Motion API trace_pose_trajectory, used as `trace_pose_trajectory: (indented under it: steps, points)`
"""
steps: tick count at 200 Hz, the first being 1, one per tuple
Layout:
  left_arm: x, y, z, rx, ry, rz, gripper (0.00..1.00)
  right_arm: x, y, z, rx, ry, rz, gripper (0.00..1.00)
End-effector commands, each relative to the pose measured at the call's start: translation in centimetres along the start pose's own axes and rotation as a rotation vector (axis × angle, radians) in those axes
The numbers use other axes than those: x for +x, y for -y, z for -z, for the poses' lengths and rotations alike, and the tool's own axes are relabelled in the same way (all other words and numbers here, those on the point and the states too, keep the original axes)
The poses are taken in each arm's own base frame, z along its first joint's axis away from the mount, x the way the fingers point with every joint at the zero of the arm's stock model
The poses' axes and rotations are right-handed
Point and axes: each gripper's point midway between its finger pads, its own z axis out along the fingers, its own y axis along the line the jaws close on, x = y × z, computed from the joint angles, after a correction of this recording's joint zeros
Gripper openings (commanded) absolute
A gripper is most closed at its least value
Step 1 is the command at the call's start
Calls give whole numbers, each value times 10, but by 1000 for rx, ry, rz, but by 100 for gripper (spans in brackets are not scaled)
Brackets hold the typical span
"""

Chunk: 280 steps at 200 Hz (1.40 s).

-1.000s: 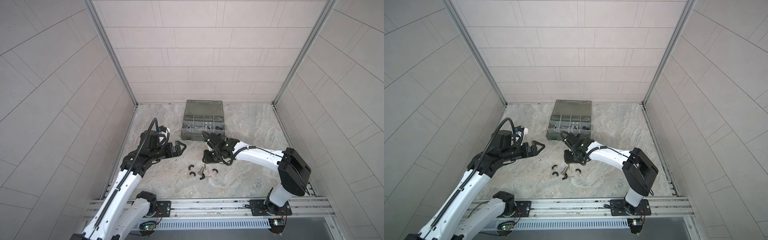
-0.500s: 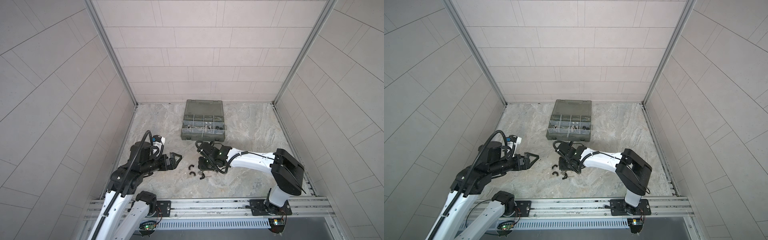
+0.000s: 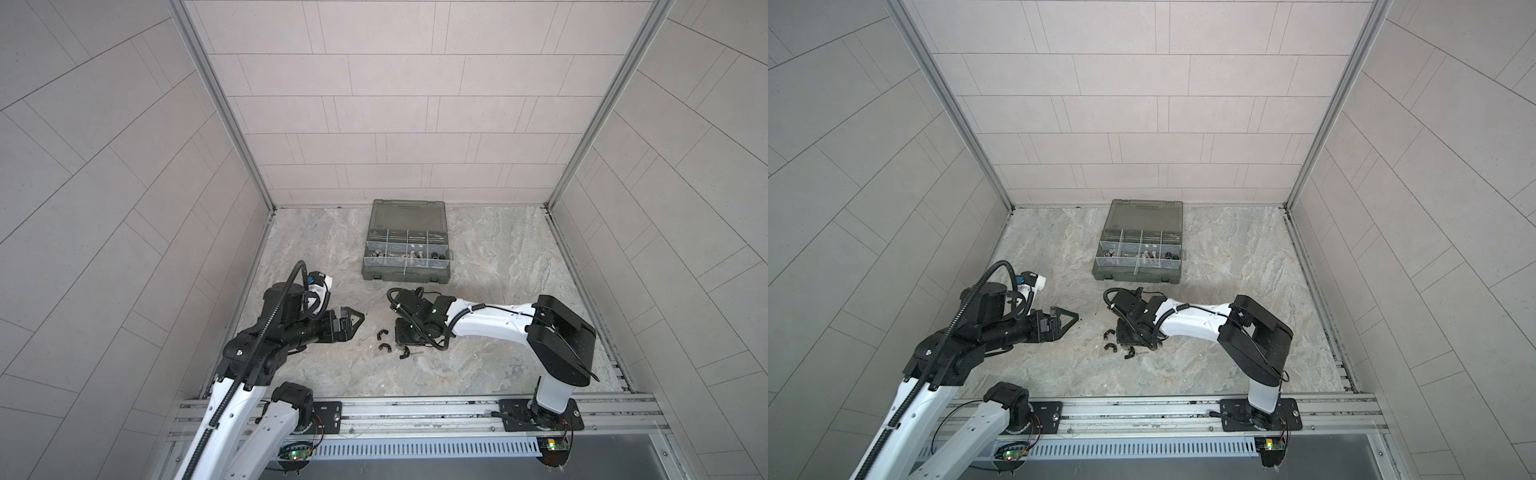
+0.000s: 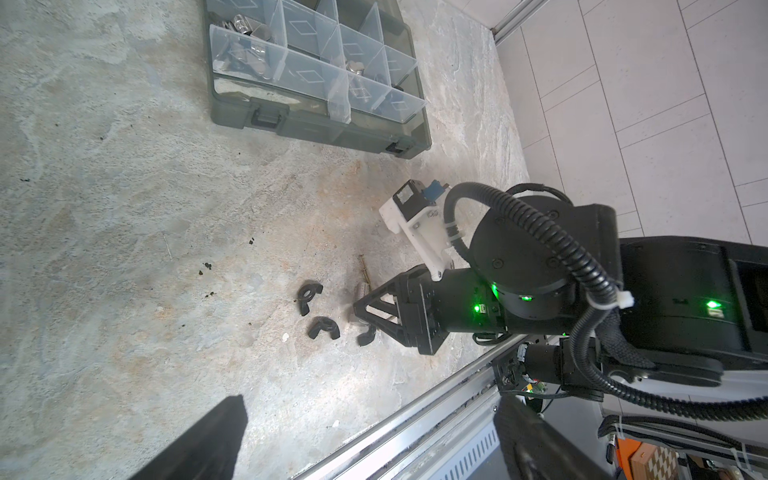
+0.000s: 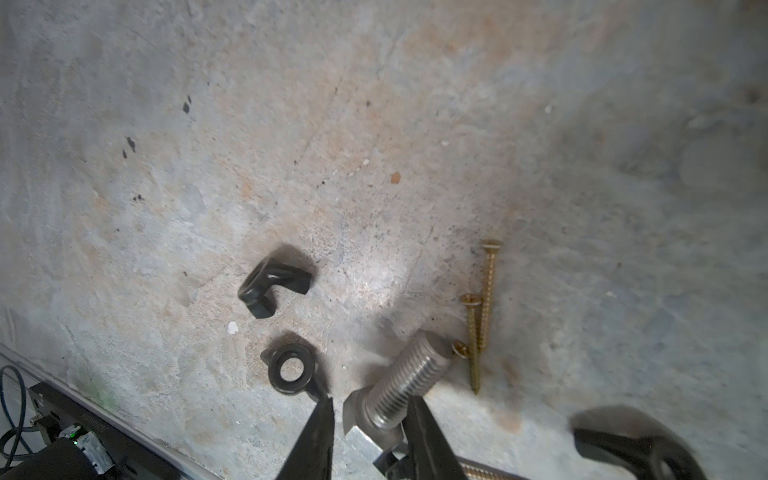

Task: Sort the screws and nuts into containers
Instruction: 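Lower the right gripper to the pile and close on the last silver bolt, then carry the bolt over the box with the right gripper while the left nears it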

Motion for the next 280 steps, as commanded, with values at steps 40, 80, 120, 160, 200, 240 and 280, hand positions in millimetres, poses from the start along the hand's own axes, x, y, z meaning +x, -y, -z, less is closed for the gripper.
trace_pose_trajectory:
  steps: [40, 80, 120, 160, 200, 240, 280]
  points:
    - [-3, 1, 5, -6, 18, -13, 100, 10, 14, -8, 29, -13, -45, 31]
    - [-3, 1, 8, -13, 24, -11, 100, 14, 15, -20, 37, -47, -39, 30]
    - [-3, 0, 10, -22, 32, -14, 100, 11, 14, -23, 48, -62, -23, 21]
    - [-6, 1, 9, -21, 38, -11, 100, 5, 13, -14, 62, -53, 4, 13]
    - [-9, 1, 9, -23, 39, -10, 100, -8, 8, 4, 35, -21, 5, 13]
    - [-13, 1, 7, -27, 45, 0, 100, -33, 6, 30, -6, 31, -3, 12]
    - [-25, 3, 0, -16, 56, 18, 100, -73, 15, 61, -34, 98, -25, 13]
